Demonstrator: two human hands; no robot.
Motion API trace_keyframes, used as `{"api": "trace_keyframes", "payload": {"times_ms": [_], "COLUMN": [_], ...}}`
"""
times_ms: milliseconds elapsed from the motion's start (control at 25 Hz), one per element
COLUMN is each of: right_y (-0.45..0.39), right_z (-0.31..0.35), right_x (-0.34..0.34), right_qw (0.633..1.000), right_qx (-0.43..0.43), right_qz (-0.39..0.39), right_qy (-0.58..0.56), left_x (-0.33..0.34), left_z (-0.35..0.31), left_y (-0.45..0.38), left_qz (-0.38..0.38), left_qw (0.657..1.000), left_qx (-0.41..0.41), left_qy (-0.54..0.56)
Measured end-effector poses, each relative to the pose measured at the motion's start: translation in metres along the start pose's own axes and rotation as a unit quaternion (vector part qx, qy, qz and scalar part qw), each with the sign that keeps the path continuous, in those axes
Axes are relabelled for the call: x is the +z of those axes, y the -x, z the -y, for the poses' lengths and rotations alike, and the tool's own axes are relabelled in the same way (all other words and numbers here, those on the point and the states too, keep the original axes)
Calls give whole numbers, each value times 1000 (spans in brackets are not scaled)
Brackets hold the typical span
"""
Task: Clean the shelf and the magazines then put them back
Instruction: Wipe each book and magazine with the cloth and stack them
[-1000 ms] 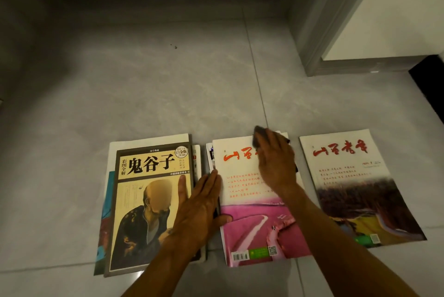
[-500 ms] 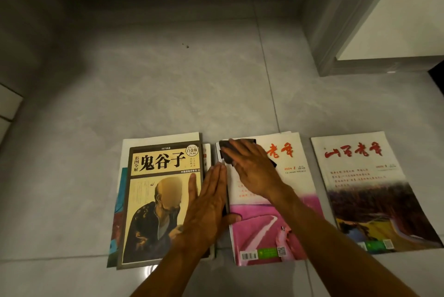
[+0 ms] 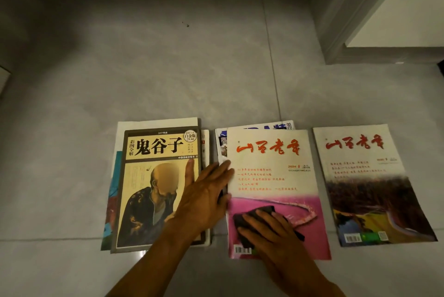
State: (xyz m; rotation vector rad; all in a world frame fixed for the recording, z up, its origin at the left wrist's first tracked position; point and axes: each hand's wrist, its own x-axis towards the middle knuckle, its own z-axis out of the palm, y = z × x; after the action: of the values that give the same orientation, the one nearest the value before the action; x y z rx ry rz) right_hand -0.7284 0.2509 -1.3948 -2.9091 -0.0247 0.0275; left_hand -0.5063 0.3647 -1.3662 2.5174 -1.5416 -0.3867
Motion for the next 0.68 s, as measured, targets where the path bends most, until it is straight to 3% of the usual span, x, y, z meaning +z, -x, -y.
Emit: {"api": "trace_keyframes", "payload": {"times_ms": [80, 240, 320, 480, 560, 680], "right_y": [-27, -102, -100, -11, 3, -40], "right_z": [-15, -46, -39, 11, 11, -17], "right_x": [-21, -37, -32, -12, -12, -28], "right_qw": [999, 975, 981, 999, 999, 996], "right_qx": [18, 198, 169, 17, -9, -4], "right_qz": [23, -51, -51, 28, 40, 22], "right_qy": [-18, -84, -83, -19, -30, -82], "left_x": [2, 0, -1, -7, -7, -7], "left_z": [1, -1, -1, -6, -8, -10], "left_y": [1, -3, -4, -3, -5, -5], "left_qz": [-5, -32, -39, -28, -27, -17], "left_qw": [1000, 999, 999, 999, 998, 998], "left_qx": [0, -8, -12, -32, -44, -42], "left_qy": [-14, 4, 12, 19, 30, 42]}}
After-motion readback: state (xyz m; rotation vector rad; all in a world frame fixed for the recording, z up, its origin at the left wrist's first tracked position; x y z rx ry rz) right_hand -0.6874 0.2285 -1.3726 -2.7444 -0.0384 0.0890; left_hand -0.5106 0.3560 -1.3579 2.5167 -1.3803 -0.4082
